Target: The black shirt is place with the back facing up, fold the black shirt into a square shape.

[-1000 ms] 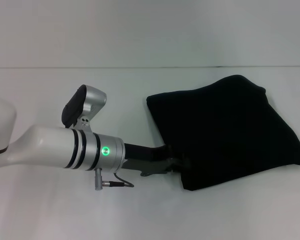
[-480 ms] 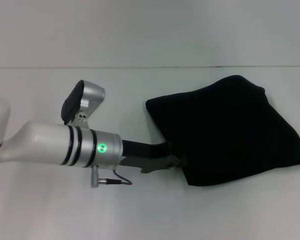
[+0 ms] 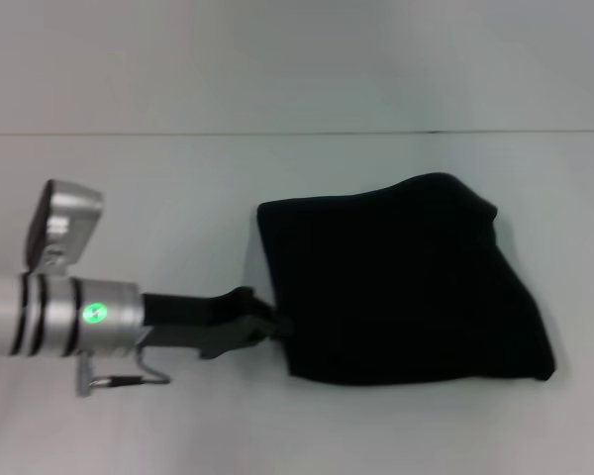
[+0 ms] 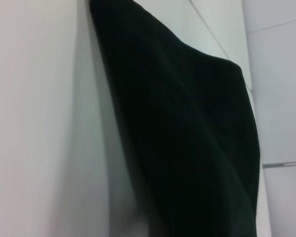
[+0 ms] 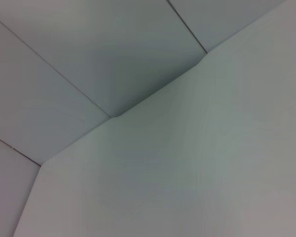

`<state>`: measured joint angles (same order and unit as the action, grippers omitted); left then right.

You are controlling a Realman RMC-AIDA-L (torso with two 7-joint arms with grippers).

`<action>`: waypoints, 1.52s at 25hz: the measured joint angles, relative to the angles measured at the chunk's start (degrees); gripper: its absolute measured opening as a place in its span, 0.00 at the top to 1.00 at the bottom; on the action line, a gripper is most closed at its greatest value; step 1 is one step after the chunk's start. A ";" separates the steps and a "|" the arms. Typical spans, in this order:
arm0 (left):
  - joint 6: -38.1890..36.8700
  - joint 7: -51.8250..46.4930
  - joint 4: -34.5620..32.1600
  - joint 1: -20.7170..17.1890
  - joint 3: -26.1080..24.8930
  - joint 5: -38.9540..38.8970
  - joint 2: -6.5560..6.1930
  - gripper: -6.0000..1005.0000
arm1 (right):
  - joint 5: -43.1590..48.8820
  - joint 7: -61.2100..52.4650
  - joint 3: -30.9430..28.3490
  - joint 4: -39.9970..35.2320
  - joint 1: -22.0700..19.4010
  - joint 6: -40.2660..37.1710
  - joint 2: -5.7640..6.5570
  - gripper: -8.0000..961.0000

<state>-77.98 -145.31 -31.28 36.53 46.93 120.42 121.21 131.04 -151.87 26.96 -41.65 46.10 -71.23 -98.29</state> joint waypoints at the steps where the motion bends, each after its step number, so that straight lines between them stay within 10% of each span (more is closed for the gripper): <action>1: -0.88 0.00 -0.40 -0.46 -1.23 1.25 -0.09 0.98 | 0.01 0.02 0.05 0.00 0.04 -0.09 0.00 0.16; 9: -6.03 1.62 -1.24 0.27 -7.57 6.89 -2.11 0.98 | 0.00 0.79 0.11 0.00 0.20 -0.20 -0.25 0.16; 19: -14.45 9.67 -6.94 -0.43 -17.06 8.35 -4.55 0.68 | -8.97 12.14 -0.36 0.05 -1.84 -1.83 -1.30 0.16; 22: -16.79 24.96 -6.95 -0.31 -18.63 6.49 -4.88 0.59 | -20.14 30.57 -0.69 -1.25 -5.75 -5.40 -5.17 0.16; 29: -12.29 39.54 -7.20 1.68 -17.89 6.15 -4.77 0.44 | -32.64 70.39 -0.87 -9.86 -20.72 -10.27 -19.59 0.16; 38: -12.53 45.12 -7.46 5.05 -12.07 6.09 -4.59 0.06 | -19.23 65.39 -0.13 -10.51 -25.30 -25.51 -21.14 0.16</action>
<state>-90.51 -100.19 -38.75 41.58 34.86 126.51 116.62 111.82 -86.48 26.83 -52.16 20.80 -96.75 -119.43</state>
